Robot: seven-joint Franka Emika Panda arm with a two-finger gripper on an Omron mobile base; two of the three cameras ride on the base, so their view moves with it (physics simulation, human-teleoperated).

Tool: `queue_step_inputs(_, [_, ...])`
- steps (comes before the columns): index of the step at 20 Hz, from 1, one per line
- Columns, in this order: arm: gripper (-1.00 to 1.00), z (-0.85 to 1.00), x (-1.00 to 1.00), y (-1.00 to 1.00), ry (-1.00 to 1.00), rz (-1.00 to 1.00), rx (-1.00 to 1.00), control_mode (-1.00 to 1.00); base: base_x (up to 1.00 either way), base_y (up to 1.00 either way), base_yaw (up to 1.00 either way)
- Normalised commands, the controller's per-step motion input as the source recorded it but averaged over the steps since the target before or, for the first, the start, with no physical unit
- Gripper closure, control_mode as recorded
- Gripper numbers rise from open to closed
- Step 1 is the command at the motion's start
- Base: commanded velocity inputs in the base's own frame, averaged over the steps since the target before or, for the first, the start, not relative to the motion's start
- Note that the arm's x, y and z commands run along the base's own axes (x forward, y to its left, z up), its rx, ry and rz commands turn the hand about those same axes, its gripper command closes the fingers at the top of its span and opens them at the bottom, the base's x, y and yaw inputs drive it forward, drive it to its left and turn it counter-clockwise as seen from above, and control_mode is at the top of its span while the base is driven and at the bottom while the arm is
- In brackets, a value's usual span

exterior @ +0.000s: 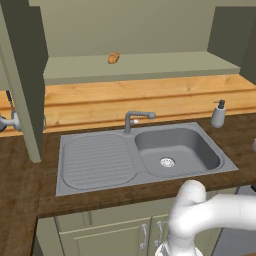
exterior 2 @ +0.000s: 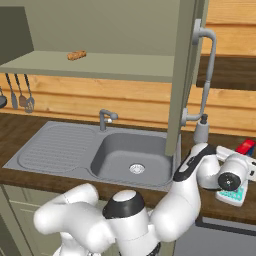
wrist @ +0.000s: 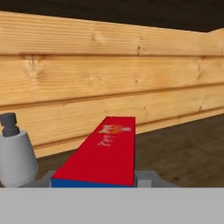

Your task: Pick the boxed food and place it on the digital scale for weighing, and close the cabinet.

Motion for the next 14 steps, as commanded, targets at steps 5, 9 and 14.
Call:
queue_step_inputs(5, [1.00,-0.24,-0.46,-0.08,-0.02,0.00,0.00,-1.00,0.00,0.00,0.00])
queue_step_inputs(9, [1.00,-0.05,-0.51,0.15,-0.13,0.00,0.00,-1.00,0.00,0.00,0.00])
queue_step_inputs(14, [1.00,0.00,-0.04,0.10,-0.08,0.00,0.00,-1.00,0.00,0.00,0.00])
